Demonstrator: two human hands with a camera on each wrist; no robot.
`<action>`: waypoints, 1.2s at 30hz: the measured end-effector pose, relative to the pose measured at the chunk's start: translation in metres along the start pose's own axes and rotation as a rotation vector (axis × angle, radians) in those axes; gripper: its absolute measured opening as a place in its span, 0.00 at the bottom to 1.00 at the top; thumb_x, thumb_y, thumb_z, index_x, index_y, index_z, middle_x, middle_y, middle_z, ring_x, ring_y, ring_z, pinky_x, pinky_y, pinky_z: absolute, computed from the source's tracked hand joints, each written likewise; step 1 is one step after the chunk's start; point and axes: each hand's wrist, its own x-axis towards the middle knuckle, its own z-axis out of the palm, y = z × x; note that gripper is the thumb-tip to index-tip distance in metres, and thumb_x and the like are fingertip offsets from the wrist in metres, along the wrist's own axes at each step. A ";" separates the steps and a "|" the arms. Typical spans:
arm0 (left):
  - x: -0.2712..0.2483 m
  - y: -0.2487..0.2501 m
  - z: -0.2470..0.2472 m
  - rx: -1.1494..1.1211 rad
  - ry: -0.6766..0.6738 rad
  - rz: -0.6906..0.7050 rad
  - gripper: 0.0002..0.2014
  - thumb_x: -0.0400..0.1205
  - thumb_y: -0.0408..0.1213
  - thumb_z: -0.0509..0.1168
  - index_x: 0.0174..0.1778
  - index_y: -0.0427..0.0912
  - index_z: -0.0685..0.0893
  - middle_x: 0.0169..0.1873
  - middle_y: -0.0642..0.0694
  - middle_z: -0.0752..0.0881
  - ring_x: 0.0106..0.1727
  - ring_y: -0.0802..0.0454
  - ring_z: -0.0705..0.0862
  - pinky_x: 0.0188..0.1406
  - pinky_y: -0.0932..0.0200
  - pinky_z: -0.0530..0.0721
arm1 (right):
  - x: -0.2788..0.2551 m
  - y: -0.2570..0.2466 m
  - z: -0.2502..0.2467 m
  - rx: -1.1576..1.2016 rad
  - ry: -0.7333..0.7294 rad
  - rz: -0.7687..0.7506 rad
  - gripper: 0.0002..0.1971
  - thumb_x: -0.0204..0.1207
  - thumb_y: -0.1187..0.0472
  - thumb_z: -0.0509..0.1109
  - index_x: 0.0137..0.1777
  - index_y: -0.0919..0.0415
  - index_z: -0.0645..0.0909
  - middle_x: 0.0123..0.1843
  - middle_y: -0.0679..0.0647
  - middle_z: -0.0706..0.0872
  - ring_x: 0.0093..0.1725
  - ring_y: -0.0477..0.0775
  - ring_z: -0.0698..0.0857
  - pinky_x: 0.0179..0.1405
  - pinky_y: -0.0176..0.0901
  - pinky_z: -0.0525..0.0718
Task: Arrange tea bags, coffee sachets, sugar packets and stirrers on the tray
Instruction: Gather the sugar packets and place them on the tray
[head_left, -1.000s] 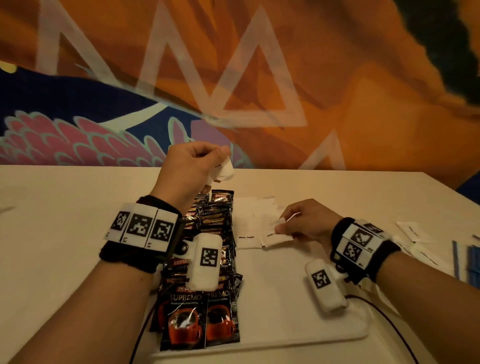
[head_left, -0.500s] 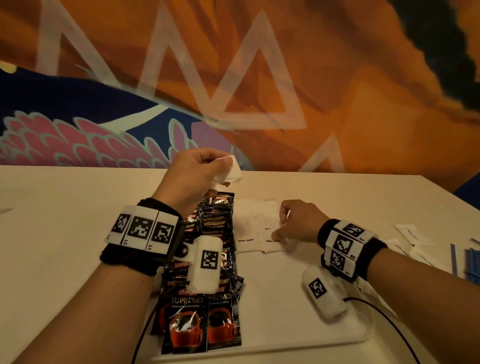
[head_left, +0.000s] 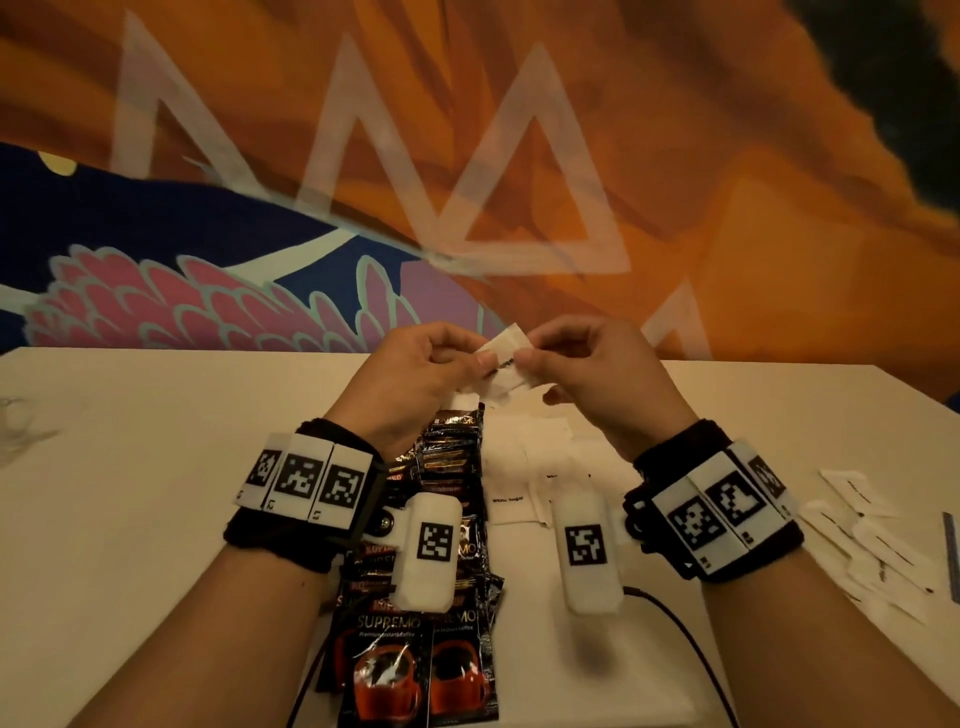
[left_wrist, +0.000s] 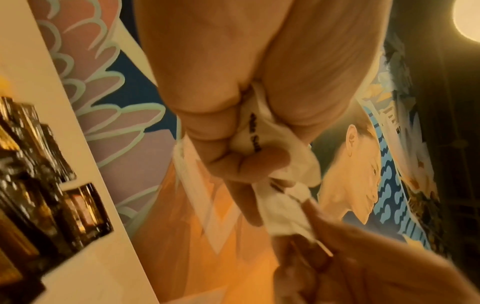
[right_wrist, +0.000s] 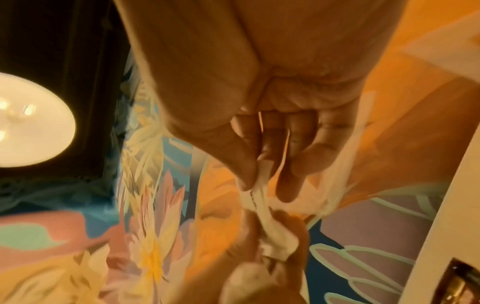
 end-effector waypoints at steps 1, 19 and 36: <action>0.000 0.000 -0.001 0.041 0.005 0.012 0.06 0.78 0.31 0.69 0.48 0.36 0.86 0.39 0.40 0.89 0.39 0.51 0.87 0.40 0.59 0.85 | 0.000 0.001 0.000 0.057 0.008 0.004 0.07 0.74 0.68 0.74 0.38 0.57 0.85 0.37 0.55 0.88 0.36 0.49 0.85 0.36 0.44 0.83; 0.001 0.002 0.003 0.089 0.134 0.055 0.04 0.79 0.36 0.69 0.44 0.39 0.83 0.34 0.47 0.87 0.30 0.57 0.81 0.25 0.66 0.77 | 0.002 0.007 -0.002 0.148 -0.064 -0.028 0.08 0.70 0.71 0.77 0.41 0.60 0.82 0.37 0.57 0.87 0.37 0.50 0.86 0.37 0.43 0.85; 0.005 0.000 -0.002 0.243 0.251 0.121 0.13 0.78 0.45 0.71 0.37 0.37 0.84 0.29 0.45 0.84 0.26 0.56 0.81 0.26 0.65 0.76 | -0.004 0.022 -0.011 0.101 -0.074 0.064 0.09 0.69 0.72 0.77 0.42 0.59 0.82 0.32 0.59 0.86 0.31 0.52 0.83 0.28 0.41 0.79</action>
